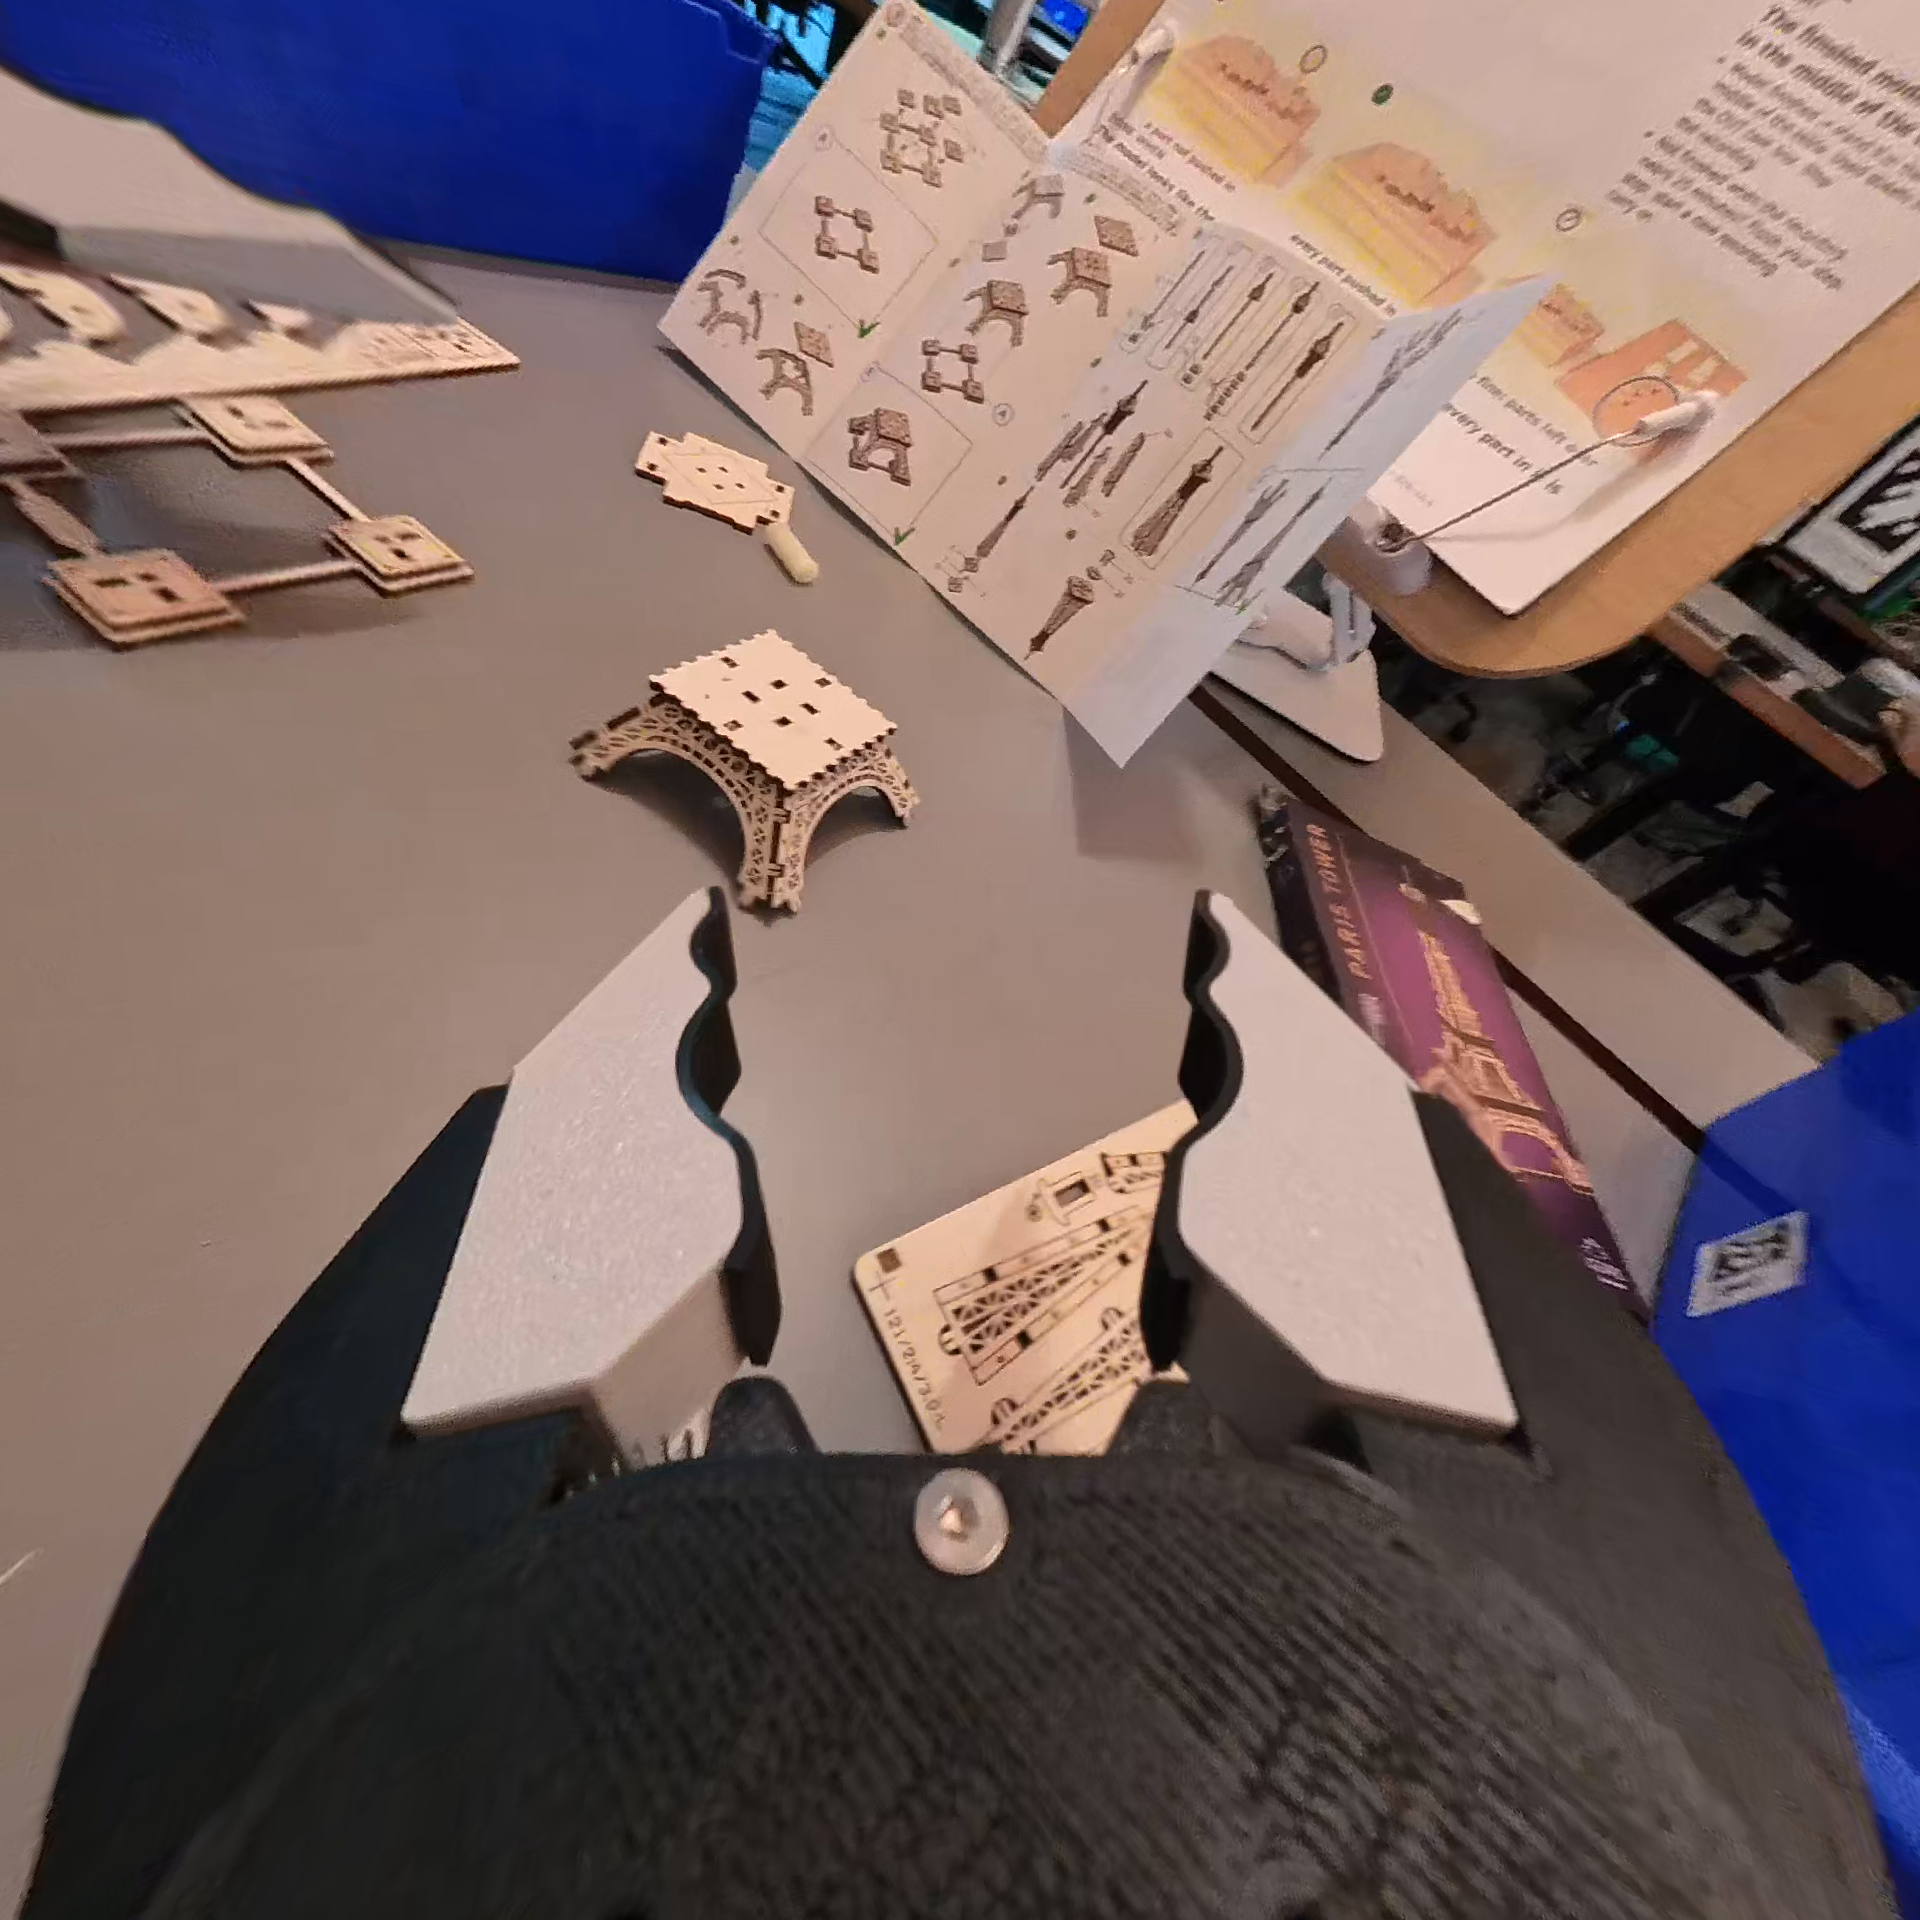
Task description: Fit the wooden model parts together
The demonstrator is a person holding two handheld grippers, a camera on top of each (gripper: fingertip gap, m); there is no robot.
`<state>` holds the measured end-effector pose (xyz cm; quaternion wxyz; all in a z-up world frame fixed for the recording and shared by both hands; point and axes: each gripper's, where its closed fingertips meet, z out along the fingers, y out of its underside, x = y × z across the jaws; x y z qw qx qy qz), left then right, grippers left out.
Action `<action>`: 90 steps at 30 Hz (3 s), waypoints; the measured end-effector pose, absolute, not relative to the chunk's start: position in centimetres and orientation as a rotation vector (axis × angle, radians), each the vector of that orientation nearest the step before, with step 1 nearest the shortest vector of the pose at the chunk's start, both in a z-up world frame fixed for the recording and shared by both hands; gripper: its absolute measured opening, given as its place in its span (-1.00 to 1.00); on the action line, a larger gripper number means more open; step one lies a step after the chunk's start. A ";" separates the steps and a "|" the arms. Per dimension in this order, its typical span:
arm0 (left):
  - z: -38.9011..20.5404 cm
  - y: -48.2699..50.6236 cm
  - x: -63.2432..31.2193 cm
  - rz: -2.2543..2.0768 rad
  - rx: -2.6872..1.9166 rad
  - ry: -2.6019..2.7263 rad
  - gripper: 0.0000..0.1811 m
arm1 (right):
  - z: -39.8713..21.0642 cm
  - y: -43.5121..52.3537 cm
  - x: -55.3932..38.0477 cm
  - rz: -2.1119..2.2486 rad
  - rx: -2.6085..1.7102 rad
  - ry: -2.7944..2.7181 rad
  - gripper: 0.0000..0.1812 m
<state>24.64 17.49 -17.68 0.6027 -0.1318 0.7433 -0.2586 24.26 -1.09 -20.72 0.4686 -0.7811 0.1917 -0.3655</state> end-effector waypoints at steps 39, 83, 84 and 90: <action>-17.0 16.6 25.0 -0.424 -0.114 1.545 -0.20 | -25.6 0.7 24.0 -1.030 -2.249 0.310 -0.96; -16.0 27.7 26.4 -0.411 -0.662 1.369 -0.40 | -23.6 0.7 23.6 -1.058 -2.182 0.545 -0.20; -15.8 28.0 26.3 -0.406 -0.663 1.357 -0.41 | -23.6 0.5 23.7 -1.065 -2.180 0.553 -0.21; -14.6 30.1 25.3 -0.413 -0.713 1.296 -0.49 | -23.3 -1.0 23.9 -1.066 -2.141 0.613 -0.26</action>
